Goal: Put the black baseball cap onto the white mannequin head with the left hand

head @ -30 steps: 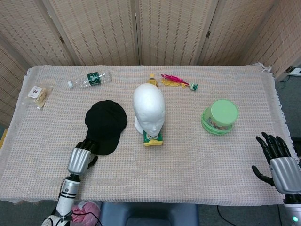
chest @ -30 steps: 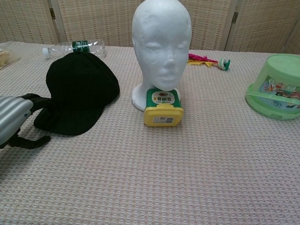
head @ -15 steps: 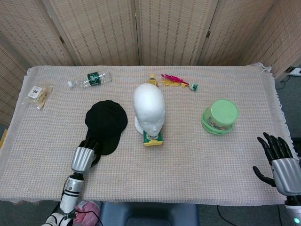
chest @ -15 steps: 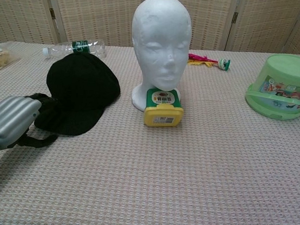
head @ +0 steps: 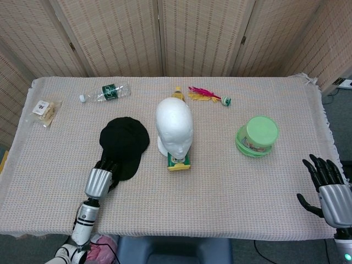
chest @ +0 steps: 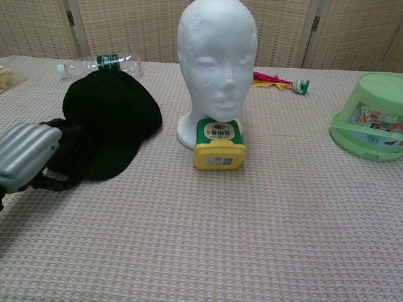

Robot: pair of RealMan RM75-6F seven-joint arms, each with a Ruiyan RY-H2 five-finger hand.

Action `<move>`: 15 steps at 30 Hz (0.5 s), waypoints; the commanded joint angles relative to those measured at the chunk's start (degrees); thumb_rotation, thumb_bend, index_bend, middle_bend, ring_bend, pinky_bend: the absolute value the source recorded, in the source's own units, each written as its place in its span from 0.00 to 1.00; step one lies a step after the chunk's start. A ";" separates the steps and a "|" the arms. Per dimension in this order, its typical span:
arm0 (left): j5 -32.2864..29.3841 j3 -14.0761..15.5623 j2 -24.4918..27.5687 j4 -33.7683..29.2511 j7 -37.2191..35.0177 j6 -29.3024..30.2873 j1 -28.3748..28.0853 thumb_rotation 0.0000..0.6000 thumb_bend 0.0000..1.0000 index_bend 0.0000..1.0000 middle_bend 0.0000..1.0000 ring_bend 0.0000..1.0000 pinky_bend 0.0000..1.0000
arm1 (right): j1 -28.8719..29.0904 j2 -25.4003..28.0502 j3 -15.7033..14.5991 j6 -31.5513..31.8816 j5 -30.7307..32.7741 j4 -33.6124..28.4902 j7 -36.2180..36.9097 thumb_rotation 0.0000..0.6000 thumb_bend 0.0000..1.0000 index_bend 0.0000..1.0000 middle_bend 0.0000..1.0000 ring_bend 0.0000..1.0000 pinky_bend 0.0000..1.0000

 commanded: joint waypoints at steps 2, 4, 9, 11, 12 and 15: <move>-0.06 -0.05 -1.20 2.25 -2.10 1.00 -0.34 1.00 0.28 0.40 0.45 0.30 0.39 | 0.05 -0.04 0.07 -0.16 0.18 -0.03 -0.16 1.00 0.21 0.00 0.00 0.00 0.00; 0.01 -0.03 -1.63 3.12 -3.27 1.63 -0.44 1.00 0.28 0.42 0.49 0.34 0.40 | 0.06 -0.08 0.14 -0.16 0.29 -0.03 -0.25 1.00 0.21 0.00 0.00 0.00 0.00; 0.36 0.18 -3.16 5.81 -6.14 3.79 -0.63 1.00 0.28 0.51 0.59 0.45 0.49 | 0.11 -0.18 0.16 -0.24 0.25 -0.04 -0.49 1.00 0.21 0.00 0.00 0.00 0.00; 0.37 0.27 -3.68 6.97 -6.81 4.11 -0.70 1.00 0.28 0.54 0.61 0.47 0.51 | 0.09 -0.23 0.13 -0.18 0.11 -0.08 -0.55 1.00 0.21 0.00 0.00 0.00 0.00; 0.24 0.15 -4.07 7.73 -7.21 4.44 -0.75 1.00 0.28 0.55 0.62 0.48 0.53 | 0.06 -0.26 0.12 -0.12 0.07 -0.08 -0.66 1.00 0.21 0.00 0.00 0.00 0.00; -0.07 -0.22 -4.90 9.75 -8.10 5.53 -0.94 1.00 0.29 0.59 0.66 0.52 0.57 | 0.05 -0.31 0.09 -0.13 0.00 -0.14 -0.87 1.00 0.21 0.00 0.00 0.00 0.00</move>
